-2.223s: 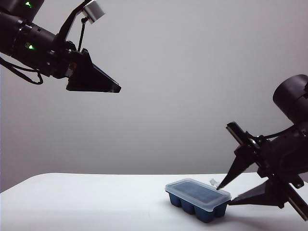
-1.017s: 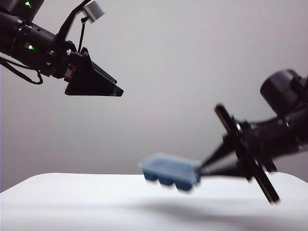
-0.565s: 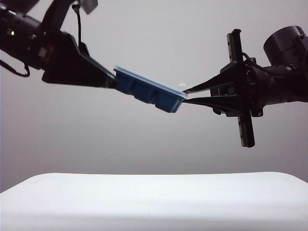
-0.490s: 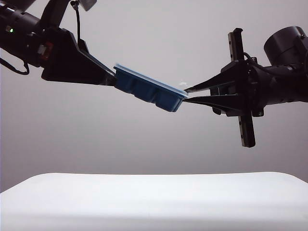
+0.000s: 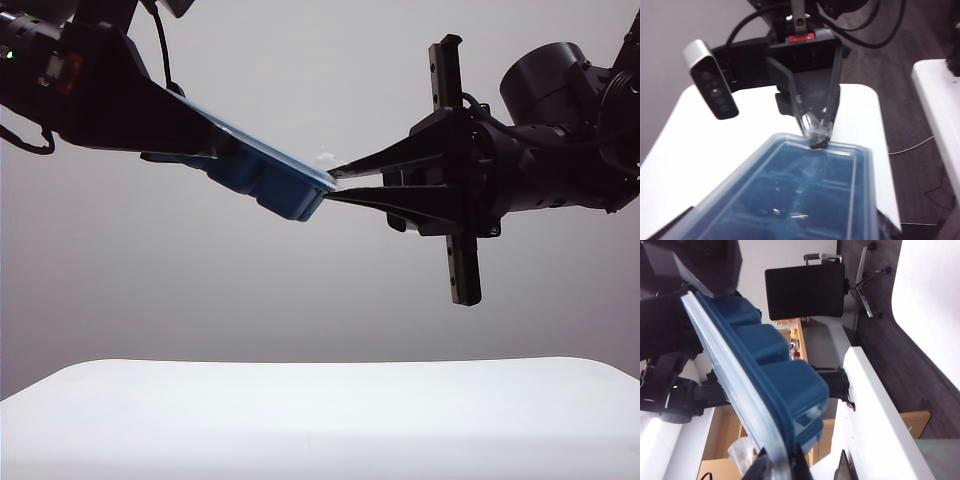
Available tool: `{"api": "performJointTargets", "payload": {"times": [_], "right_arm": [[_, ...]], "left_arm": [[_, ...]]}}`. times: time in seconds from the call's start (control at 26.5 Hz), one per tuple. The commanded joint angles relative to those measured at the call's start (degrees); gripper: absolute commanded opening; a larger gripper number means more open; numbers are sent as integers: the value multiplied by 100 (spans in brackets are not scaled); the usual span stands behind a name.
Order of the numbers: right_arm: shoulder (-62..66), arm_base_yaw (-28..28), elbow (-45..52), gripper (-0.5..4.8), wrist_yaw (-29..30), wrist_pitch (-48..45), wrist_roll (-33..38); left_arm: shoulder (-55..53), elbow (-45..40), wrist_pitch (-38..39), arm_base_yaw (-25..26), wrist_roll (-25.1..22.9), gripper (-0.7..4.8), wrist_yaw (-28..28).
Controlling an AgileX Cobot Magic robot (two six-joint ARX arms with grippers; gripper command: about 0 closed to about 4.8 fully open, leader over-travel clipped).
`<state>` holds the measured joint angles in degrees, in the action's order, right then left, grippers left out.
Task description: Pick up the ice cube tray, remove its lid, and then place both the tray and the lid back on the table.
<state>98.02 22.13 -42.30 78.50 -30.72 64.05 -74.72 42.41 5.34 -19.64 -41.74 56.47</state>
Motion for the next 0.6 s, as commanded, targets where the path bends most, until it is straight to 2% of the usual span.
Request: {"api": "performJointTargets", "payload": {"times": [0.04, 0.11, 0.15, 0.3, 0.6], "right_arm": [[-22, 17, -9, -5, 57, -68, 7], [-22, 17, -9, -6, 61, -83, 13], [-22, 17, -11, -5, 59, -94, 31], [-22, 4, -52, -5, 48, -122, 52], [-24, -7, -588, -5, 114, -85, 181]], "left_arm": [[15, 28, -4, 0, 44, 479, 212], [15, 28, 85, -4, 44, 477, 337], [15, 28, 181, -7, 39, 452, 380], [15, 28, 258, -190, 37, 443, 350], [13, 26, 426, -328, -24, 445, -420]]}}
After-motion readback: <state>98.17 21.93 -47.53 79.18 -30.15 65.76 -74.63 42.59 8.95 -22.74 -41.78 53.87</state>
